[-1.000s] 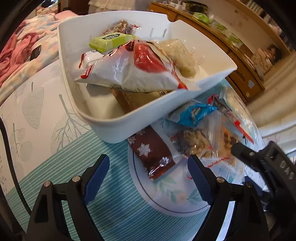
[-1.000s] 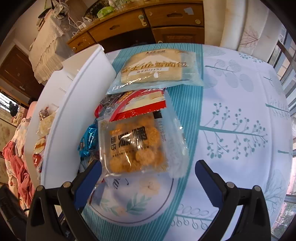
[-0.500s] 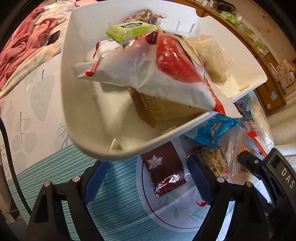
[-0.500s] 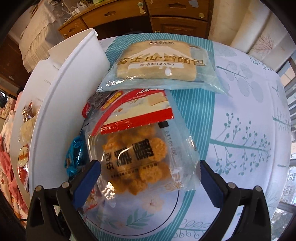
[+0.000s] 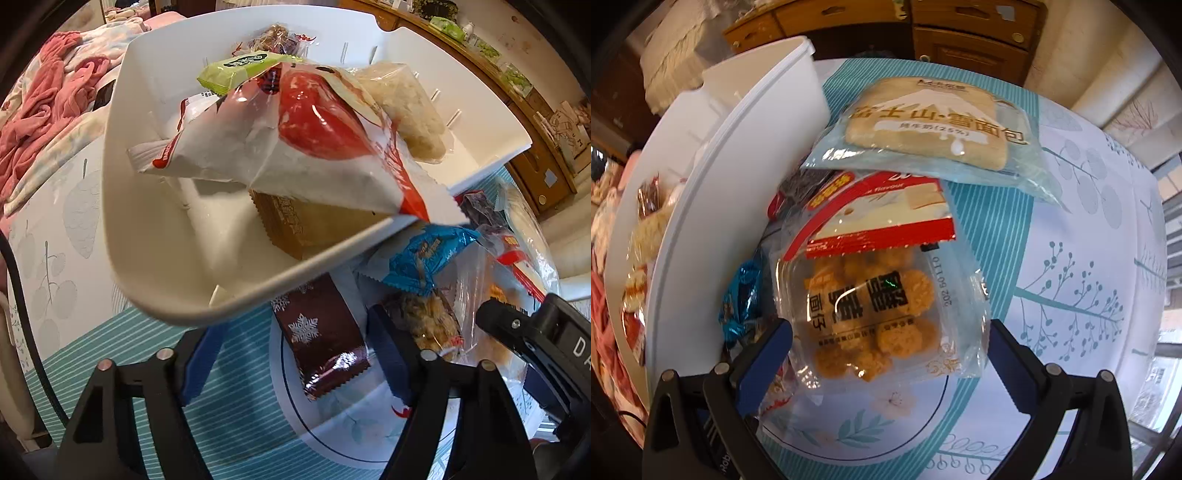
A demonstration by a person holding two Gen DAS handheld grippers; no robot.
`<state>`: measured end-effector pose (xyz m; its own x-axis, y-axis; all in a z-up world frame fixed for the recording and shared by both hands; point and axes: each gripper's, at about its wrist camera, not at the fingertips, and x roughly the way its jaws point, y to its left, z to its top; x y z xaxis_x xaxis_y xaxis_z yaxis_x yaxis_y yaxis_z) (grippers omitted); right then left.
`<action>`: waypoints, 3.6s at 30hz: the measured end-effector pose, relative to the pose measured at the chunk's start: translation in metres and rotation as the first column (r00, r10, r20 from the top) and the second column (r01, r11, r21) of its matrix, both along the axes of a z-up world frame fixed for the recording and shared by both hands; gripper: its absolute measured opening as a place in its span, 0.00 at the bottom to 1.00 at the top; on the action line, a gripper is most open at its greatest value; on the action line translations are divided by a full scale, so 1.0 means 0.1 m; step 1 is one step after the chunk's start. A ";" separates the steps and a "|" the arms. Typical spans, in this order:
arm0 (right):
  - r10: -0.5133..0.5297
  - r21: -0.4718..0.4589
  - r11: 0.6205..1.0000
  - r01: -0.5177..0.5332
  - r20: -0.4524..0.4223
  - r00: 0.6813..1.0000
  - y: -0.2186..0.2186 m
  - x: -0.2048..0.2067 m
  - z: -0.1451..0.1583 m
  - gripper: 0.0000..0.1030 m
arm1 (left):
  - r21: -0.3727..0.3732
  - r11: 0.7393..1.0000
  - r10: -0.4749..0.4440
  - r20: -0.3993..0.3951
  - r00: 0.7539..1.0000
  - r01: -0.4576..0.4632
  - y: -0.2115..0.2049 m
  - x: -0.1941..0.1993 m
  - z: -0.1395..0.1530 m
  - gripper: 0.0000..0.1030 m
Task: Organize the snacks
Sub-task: 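Grasp the brown snowflake pack with left tool while right tool grasps the orange cake bag, then carry the brown pack to the tray with left tool while right tool carries the cake bag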
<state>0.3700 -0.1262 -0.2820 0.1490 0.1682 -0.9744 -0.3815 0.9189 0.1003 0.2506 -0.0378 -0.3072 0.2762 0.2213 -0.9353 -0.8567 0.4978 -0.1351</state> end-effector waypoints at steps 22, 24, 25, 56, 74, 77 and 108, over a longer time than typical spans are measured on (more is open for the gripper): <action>0.032 -0.094 0.995 -0.029 0.028 0.999 0.21 -0.18 0.12 1.00 | -0.159 0.983 -0.076 0.120 0.990 0.095 -0.02 -0.37 0.02 0.38; 0.028 -0.081 0.996 -0.026 0.020 0.999 0.21 -0.17 0.08 1.00 | -0.179 0.977 -0.091 0.132 0.987 0.114 0.00 -0.45 0.02 0.37; 0.021 -0.082 0.996 -0.019 0.018 1.000 0.19 -0.16 0.05 1.00 | -0.187 0.975 -0.096 0.134 0.986 0.120 0.00 -0.50 0.01 0.37; -0.128 -0.023 0.992 0.127 -0.048 0.991 -0.55 -0.98 0.13 0.78 | -0.212 0.942 -0.245 0.102 0.964 0.262 -0.05 -0.98 0.27 0.35; -0.240 0.030 0.965 0.260 -0.297 0.924 -1.15 -2.17 0.35 0.78 | 0.017 0.848 -0.527 0.144 0.838 0.530 -0.21 -0.88 1.62 0.35; -0.248 0.045 0.962 0.270 -0.275 0.929 -1.14 -1.98 0.52 0.78 | 0.051 0.819 -0.572 0.164 0.804 0.572 -0.16 -0.81 1.80 0.35; -0.402 0.301 0.896 0.326 0.239 0.884 0.79 -1.36 1.37 0.79 | 0.295 0.594 -0.803 0.150 0.577 0.749 1.78 -0.47 1.98 0.35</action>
